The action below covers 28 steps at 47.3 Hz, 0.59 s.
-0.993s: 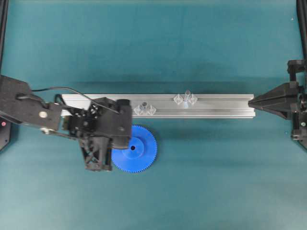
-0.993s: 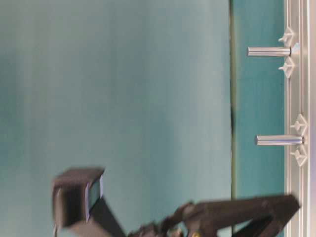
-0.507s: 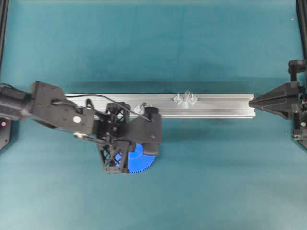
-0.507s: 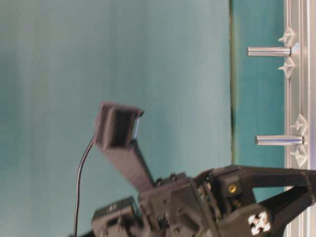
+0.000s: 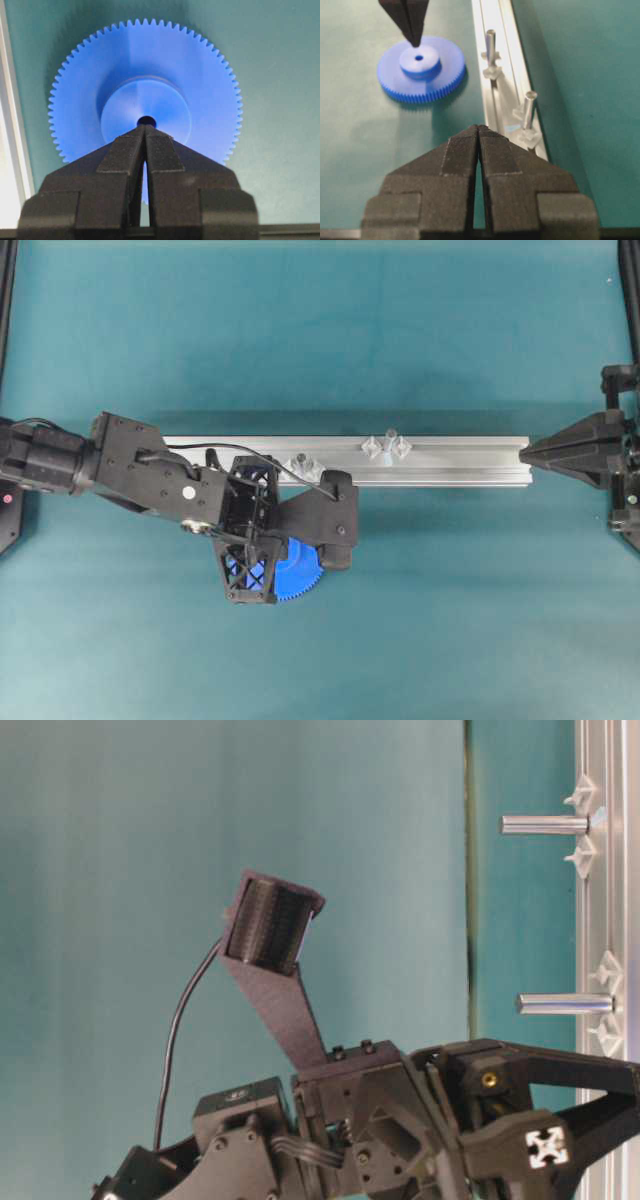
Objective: Find the location of the shaft and insert the large gear.
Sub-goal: 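Lower the open left gripper around the blue gear hub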
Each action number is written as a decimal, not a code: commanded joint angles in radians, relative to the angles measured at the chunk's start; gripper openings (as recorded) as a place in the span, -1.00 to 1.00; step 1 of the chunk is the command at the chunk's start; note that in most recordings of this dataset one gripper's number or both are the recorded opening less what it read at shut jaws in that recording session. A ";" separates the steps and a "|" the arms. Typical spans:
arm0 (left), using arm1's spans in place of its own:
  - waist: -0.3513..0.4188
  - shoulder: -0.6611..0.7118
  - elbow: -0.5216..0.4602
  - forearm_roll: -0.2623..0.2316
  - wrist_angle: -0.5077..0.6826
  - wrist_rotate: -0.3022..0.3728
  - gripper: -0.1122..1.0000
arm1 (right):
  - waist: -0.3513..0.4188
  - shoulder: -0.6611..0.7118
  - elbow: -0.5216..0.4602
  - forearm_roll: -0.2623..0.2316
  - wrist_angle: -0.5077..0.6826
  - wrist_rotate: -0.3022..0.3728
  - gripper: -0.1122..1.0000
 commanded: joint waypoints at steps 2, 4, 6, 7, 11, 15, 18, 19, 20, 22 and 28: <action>-0.008 -0.009 -0.025 0.003 0.006 0.005 -0.77 | -0.005 0.005 -0.009 0.000 -0.005 0.009 -0.75; -0.008 -0.009 -0.025 0.003 0.008 0.008 -0.77 | -0.005 0.005 -0.008 0.002 -0.005 0.009 -0.75; -0.006 -0.009 -0.026 0.003 0.008 0.014 -0.77 | -0.005 0.005 -0.009 0.000 -0.005 0.009 -0.75; -0.006 -0.009 -0.025 0.003 0.008 0.017 -0.77 | -0.005 0.005 -0.009 0.000 -0.005 0.009 -0.75; -0.006 -0.009 -0.028 0.003 0.006 0.034 -0.77 | -0.005 0.003 -0.008 0.000 -0.005 0.009 -0.75; -0.006 -0.009 -0.026 0.003 0.003 0.052 -0.76 | -0.005 0.003 -0.008 0.000 -0.005 0.009 -0.75; -0.006 -0.011 -0.028 0.003 -0.009 0.066 -0.73 | -0.005 0.003 -0.008 0.000 -0.005 0.009 -0.75; -0.008 -0.011 -0.028 0.002 -0.014 0.067 -0.71 | -0.005 0.003 -0.008 0.000 -0.005 0.009 -0.75; -0.006 -0.011 -0.026 0.002 -0.017 0.067 -0.67 | -0.005 0.003 -0.008 0.000 -0.005 0.009 -0.75; -0.006 -0.011 -0.028 0.003 -0.020 0.072 -0.60 | -0.005 0.003 -0.008 0.002 -0.005 0.009 -0.75; -0.009 -0.009 -0.025 0.003 -0.021 0.072 -0.18 | -0.005 0.003 -0.008 0.000 -0.005 0.009 -0.75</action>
